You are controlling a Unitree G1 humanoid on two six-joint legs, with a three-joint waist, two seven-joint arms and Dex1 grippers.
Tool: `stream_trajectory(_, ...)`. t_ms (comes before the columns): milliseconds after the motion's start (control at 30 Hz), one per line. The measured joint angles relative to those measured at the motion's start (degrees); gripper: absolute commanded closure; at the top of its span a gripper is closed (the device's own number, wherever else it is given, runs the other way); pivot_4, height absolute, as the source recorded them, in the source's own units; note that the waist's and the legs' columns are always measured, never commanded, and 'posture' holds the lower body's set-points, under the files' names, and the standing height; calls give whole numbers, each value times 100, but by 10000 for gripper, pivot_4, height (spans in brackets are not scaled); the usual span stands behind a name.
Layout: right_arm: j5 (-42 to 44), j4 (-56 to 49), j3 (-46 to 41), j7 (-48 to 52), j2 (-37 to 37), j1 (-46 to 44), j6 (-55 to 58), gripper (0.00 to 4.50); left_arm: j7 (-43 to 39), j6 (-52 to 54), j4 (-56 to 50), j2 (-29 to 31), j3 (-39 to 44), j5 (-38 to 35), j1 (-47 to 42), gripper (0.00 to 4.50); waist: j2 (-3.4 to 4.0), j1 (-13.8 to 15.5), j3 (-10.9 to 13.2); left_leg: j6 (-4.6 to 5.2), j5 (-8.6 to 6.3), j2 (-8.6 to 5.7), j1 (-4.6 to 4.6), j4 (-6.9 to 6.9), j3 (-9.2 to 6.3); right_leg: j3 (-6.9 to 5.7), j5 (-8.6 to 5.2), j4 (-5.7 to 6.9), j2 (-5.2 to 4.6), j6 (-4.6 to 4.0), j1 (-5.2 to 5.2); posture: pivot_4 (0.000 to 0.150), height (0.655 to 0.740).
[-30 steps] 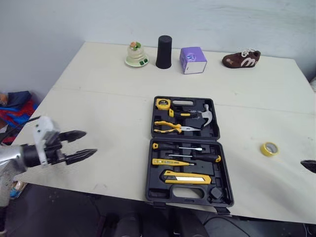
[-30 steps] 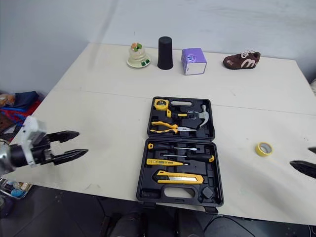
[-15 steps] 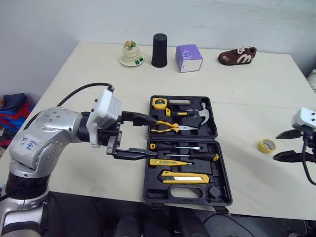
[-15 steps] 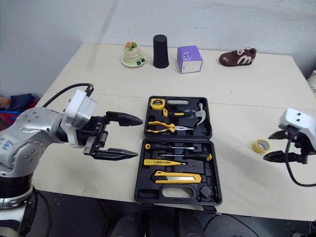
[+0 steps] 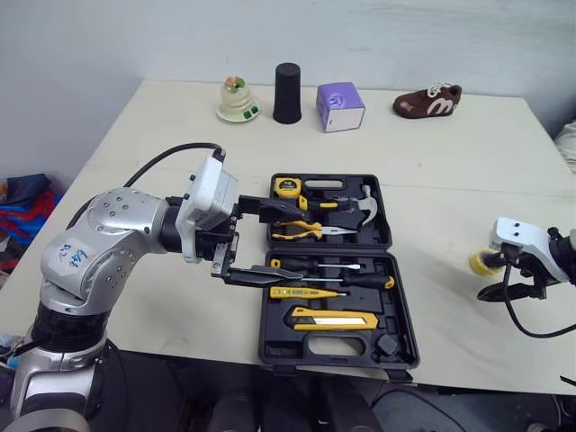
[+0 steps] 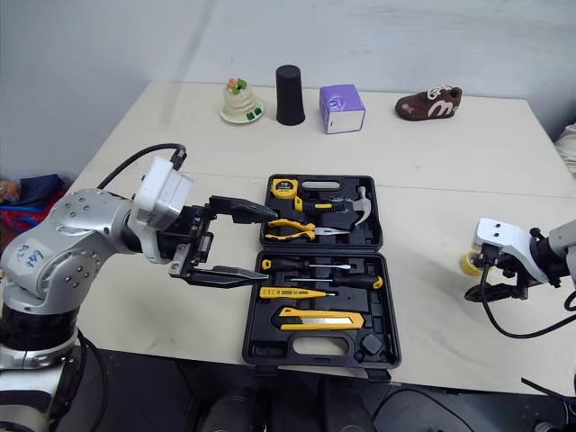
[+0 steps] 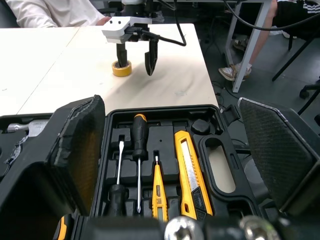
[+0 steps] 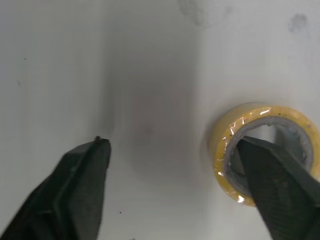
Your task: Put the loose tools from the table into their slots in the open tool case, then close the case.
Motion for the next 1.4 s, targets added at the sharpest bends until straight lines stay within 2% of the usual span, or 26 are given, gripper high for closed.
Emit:
stream_trajectory(167, -26, 146, -62, -150, 32, -18, -277, 44715, -18, -65, -1, 11, -38, 71, 64, 0, -1, -61, 0, 7, 11, -2, 6, 1, 12, 15, 11, 3, -1, 9, 0, 1500, 7383)
stream_trajectory(267, 34, 90, -228, -166, 24, 113, -389, 44920, -86, -78, -2, 28, -47, 87, 113, 0, -5, -112, 3, 7, 11, -2, 7, 1, 15, 18, 13, 7, -2, 12, -1, 1500, 7383)
stream_trajectory(367, 506, -804, -602, 65, -56, 741, -288, 44920, -246, -176, -6, 173, -171, 211, 306, 0, -4, -131, 3, 2, 10, 2, 9, -7, 16, 21, 13, 13, 4, 12, -5, 1500, 7383)
stream_trajectory(500, 1670, -3549, -1341, 210, -254, 2059, 710, 44920, -461, -310, -40, 308, -360, 379, 585, 0, -4, -111, 4, -11, 10, 10, 0, -11, 7, 18, 10, 17, 9, 10, -16, 1500, 7383)
stream_trajectory(633, 2644, -6074, -1508, -70, -235, 2854, 1815, 44920, -618, -446, -153, 432, -589, 564, 729, 0, -32, -103, 20, -7, 6, 6, 1, -10, -1, 13, 11, 17, 3, 10, -12, 1500, 7383)
stream_trajectory(700, 2892, -6755, -1484, -246, -217, 3058, 2146, 44920, -666, -539, -247, 453, -715, 656, 805, 0, -50, -97, 31, 3, 2, -1, -2, -10, 0, 12, 14, 14, -8, 13, -11, 1500, 7383)
stream_trajectory(833, 3011, -7216, -1441, -587, -213, 3213, 2429, 44920, -710, -620, -254, 456, -828, 780, 851, 0, -92, -92, 46, 23, 3, -6, -11, -10, 1, 10, 26, -10, -17, 17, -7, 1500, 7383)
stream_trajectory(1133, 2761, -7156, -935, -888, -51, 3216, 2396, 44920, -653, -618, -254, 398, -829, 794, 841, 0, -99, -90, 49, 28, 0, -4, -16, -12, 1, 9, 24, -11, -12, 14, -13, 1500, 7383)
stream_trajectory(1333, 2598, -7085, -909, -920, -94, 3410, 2271, 44920, -634, -613, -259, 396, -830, 794, 840, 0, -102, -82, 51, 30, -1, -5, -15, -11, 2, 10, 24, -12, -13, 14, -11, 1500, 7383)
stream_trajectory(1400, 2602, -7090, -931, -910, -165, 3484, 2270, 36005, -633, -612, -260, 394, -830, 794, 838, 0, -102, -83, 51, 34, -3, -3, -15, -11, 1, 9, 24, -11, -11, 14, -11, 1500, 7383)
